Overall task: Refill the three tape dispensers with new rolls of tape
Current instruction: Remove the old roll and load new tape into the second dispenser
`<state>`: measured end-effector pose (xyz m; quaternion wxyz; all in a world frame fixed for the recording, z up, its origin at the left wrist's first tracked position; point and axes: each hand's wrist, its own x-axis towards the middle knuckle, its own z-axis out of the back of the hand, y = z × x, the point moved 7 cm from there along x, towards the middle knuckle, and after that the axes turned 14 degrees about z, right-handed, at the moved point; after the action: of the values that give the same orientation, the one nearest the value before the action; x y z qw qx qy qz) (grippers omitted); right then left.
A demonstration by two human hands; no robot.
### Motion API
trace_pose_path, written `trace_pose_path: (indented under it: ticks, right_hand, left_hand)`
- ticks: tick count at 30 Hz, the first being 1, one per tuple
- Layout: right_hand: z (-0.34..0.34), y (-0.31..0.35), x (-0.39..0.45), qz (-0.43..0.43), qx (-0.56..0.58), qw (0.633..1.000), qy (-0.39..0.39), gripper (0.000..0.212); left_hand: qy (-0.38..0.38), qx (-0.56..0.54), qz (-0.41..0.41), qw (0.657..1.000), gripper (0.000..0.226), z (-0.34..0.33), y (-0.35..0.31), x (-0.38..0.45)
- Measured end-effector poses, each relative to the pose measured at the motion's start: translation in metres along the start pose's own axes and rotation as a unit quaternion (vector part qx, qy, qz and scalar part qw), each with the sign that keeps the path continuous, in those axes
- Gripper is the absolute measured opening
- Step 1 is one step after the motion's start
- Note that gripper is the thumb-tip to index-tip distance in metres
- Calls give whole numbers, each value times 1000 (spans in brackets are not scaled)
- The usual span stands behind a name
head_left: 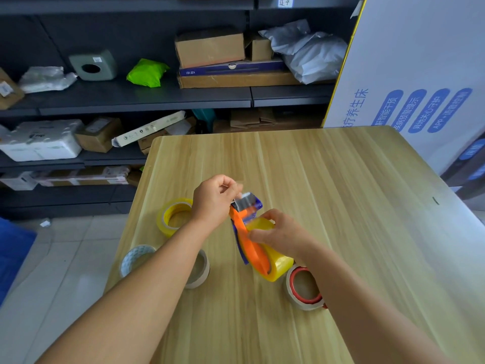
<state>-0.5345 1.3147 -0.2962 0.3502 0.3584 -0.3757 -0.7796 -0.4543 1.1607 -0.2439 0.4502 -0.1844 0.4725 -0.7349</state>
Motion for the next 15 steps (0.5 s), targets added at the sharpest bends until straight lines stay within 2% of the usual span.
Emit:
trace_pose_path:
  ticks: [6, 10, 15]
  right_hand:
    - [-2, -2, 1, -7, -13, 1000, 5, 63]
    - [-1, -1, 2, 0, -65, 998, 14, 66]
    - [-2, 4, -2, 21, -141, 990, 4, 73]
  left_hand:
    - [-3, -5, 31, 1000, 15, 6, 3, -5]
    - [-11, 0, 63, 998, 13, 10, 6, -5]
    - [-10, 56, 55, 997, 15, 8, 1, -10]
